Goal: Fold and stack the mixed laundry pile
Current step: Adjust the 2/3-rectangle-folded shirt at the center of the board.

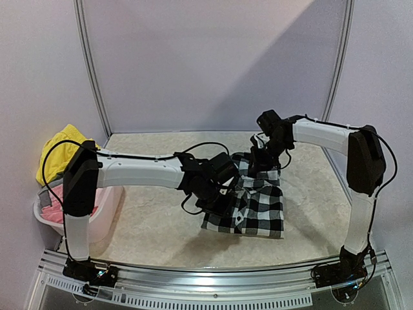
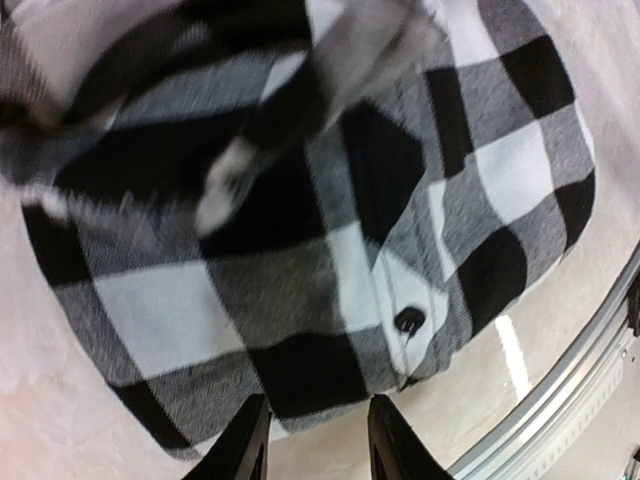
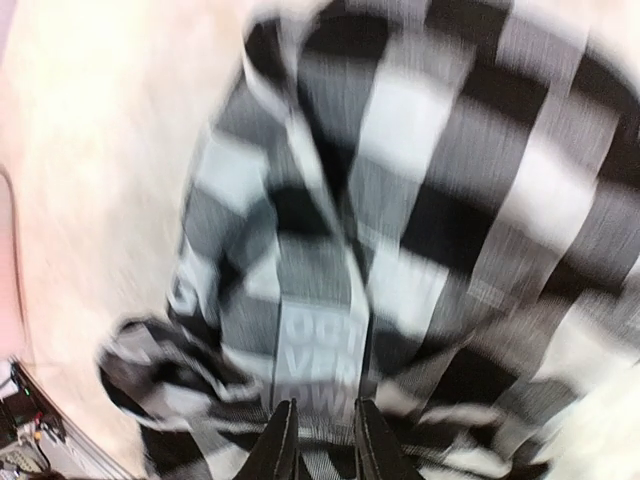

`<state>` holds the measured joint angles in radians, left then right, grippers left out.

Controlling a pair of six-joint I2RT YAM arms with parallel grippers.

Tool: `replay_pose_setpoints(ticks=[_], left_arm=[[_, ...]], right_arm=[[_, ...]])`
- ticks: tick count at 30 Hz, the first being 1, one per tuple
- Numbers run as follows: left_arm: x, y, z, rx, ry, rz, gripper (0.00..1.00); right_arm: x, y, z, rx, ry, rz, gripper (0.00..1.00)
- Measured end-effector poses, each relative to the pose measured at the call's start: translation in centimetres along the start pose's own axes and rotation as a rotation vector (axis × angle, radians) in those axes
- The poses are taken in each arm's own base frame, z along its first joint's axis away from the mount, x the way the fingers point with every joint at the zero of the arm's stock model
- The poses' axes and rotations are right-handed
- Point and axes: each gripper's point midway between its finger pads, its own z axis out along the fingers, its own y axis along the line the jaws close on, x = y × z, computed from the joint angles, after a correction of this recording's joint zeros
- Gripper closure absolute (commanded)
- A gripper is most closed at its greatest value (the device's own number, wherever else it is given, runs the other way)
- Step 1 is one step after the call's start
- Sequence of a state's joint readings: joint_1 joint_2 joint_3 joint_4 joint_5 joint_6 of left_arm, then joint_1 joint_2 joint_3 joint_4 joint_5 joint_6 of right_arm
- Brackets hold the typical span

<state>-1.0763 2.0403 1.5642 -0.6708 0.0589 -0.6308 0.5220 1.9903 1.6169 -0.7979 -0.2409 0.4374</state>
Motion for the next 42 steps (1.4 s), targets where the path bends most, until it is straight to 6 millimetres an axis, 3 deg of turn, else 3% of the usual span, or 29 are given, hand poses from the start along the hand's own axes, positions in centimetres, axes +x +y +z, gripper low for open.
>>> replay_pose_setpoints(ticks=[4, 8, 11, 18, 23, 29, 33, 42], left_arm=[[-2.2, -0.4, 0.3, -0.001, -0.026, 0.016, 0.67], [-4.5, 0.5, 0.7, -0.013, -0.047, 0.011, 0.67], [-6.7, 2.3, 1.3, -0.027, -0.06, -0.005, 0.67], [-11.0, 5.8, 3.5, -0.035, -0.069, -0.021, 0.67], [-13.0, 6.5, 4.6, 0.001, -0.073, -0.037, 0.67], [-13.3, 6.9, 4.5, 0.029, -0.064, -0.058, 0.67], [-11.9, 8.0, 4.2, 0.019, -0.033, -0.074, 0.67], [-8.9, 9.3, 0.3, 0.004, -0.016, -0.104, 0.68]], right_arm=[[-3.3, -0.1, -1.5, 0.0, -0.063, -0.016, 0.79], [-3.3, -1.2, -2.4, 0.027, -0.061, -0.014, 0.79], [-1.6, -1.9, -3.1, 0.044, -0.043, -0.006, 0.79], [4.9, -3.3, -6.0, 0.028, -0.016, 0.052, 0.79], [8.1, -3.3, -4.9, -0.047, 0.031, 0.079, 0.79], [9.3, -1.1, -3.3, -0.142, 0.071, 0.053, 0.8], [9.7, 0.2, -1.5, -0.187, 0.104, 0.043, 0.8], [9.7, 0.1, 1.9, -0.198, 0.172, 0.064, 0.8]])
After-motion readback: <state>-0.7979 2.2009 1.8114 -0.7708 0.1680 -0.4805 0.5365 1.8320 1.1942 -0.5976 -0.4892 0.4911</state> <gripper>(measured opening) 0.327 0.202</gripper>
